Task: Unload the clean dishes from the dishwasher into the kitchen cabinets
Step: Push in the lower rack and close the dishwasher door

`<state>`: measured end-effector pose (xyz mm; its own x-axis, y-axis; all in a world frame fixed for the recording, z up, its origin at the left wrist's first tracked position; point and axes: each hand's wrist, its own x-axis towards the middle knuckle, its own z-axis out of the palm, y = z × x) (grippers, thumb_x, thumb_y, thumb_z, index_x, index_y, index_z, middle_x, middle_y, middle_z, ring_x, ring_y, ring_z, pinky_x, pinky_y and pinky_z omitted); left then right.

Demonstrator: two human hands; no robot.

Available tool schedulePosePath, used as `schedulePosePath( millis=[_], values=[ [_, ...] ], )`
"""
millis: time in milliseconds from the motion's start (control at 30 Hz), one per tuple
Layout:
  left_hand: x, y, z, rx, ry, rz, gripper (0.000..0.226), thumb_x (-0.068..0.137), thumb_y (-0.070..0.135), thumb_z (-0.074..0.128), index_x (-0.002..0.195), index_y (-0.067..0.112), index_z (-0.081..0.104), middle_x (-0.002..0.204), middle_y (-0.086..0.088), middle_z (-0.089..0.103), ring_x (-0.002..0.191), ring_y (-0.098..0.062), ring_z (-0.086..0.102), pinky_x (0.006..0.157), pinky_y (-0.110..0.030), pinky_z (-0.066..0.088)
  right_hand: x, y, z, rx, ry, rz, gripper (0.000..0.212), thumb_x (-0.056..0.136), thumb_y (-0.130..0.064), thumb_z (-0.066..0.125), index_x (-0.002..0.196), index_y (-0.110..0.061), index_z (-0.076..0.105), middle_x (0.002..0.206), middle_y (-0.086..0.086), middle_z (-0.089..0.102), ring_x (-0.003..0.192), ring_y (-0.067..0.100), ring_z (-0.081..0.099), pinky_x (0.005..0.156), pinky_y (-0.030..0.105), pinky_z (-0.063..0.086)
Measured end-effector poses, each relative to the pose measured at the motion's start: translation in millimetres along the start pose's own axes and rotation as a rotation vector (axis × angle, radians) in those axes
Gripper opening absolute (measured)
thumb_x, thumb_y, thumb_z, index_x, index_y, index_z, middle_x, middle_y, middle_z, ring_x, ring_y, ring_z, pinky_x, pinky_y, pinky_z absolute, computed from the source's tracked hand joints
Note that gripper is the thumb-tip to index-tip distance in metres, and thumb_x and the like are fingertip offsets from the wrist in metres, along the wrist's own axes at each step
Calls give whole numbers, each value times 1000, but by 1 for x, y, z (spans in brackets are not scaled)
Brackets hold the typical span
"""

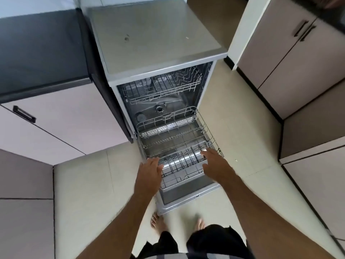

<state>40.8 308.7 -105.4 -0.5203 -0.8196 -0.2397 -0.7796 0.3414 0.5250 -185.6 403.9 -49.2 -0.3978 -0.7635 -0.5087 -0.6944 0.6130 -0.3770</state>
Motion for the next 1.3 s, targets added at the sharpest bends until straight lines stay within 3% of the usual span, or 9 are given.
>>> schedulePosePath(
  millis=[133,300,400,500,600,867,1033,1167,1300],
  values=[
    [24,6,21,-93,36,-89,58,104,46,21,144,11,46,147,-7,49,140,-24,39,122,-42,17,37,0,0,-2,-24,-73,61,88,-1,48,146,-18,43,160,3,28,142,30,37,114,50,35],
    [62,13,63,-172,113,-186,52,104,43,28,143,16,48,147,-4,50,139,-21,40,115,-27,18,104,26,20,-43,-67,-129,63,89,0,44,148,-21,42,160,2,30,144,24,32,117,41,32],
    [83,14,101,-217,144,-255,41,104,32,37,143,20,48,145,-2,52,135,-21,44,111,-29,29,143,51,36,-27,-122,-136,58,92,2,43,147,-17,46,157,4,35,144,21,32,116,34,29],
    [105,14,144,-241,158,-333,44,103,35,35,141,19,50,143,-5,54,132,-24,48,110,-36,36,180,82,55,-3,-170,-144,55,94,1,43,145,-19,48,151,5,43,138,18,40,111,24,29],
    [120,15,179,-220,129,-379,43,104,35,38,140,16,52,140,-8,55,131,-27,48,109,-42,38,213,107,78,-4,-191,-143,52,95,-3,42,144,-20,48,151,5,44,140,19,38,116,32,27],
    [131,-14,276,-159,9,-333,38,104,24,39,139,14,52,136,-10,58,125,-26,54,105,-43,45,246,173,181,-27,-223,-168,43,100,-15,46,142,-16,51,146,3,49,135,18,42,115,34,33],
    [119,-30,329,-104,-1,-227,37,97,4,49,133,11,57,129,-9,63,118,-24,59,102,-43,48,236,210,236,-6,-185,-189,36,102,-12,47,136,-13,58,136,5,58,129,18,47,111,27,31],
    [114,-30,363,-133,-47,-202,33,102,17,46,133,17,58,131,-4,63,115,-20,61,103,-35,46,236,229,259,7,-71,-269,39,96,-2,53,131,-16,63,125,4,64,122,21,52,112,33,35],
    [123,-30,384,-154,-6,-231,29,99,22,54,126,23,66,124,2,68,110,-13,65,104,-28,44,248,234,268,9,0,-265,39,97,-5,56,130,-23,65,122,0,66,116,16,55,101,27,43]
  ],
)
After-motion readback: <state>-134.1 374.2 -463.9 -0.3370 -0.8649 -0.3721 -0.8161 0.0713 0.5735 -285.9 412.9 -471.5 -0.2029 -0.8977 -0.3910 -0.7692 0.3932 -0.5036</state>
